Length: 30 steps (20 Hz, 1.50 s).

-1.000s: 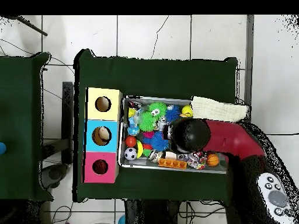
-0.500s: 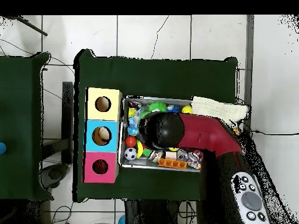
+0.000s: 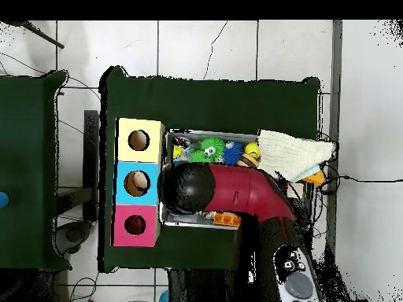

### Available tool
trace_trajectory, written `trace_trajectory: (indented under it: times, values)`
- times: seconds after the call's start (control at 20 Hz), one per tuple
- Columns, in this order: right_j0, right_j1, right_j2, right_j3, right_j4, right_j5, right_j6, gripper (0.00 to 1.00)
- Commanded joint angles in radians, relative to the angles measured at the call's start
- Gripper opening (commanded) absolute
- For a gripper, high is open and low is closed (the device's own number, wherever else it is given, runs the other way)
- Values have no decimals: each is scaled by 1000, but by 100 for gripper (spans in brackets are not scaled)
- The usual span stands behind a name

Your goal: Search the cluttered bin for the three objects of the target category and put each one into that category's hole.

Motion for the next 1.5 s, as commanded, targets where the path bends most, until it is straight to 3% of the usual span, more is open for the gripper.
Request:
trace_trajectory:
  times: [0.05,0.4,0.7,1.2,1.5]
  values:
    - [52,13,-80,190,57,-105,315,0]
    - [114,59,-113,294,63,-306,359,0]
    - [173,90,-138,316,95,-370,396,0]
    - [318,55,-177,341,193,-346,471,0]
    - [400,71,-203,325,235,-344,494,0]
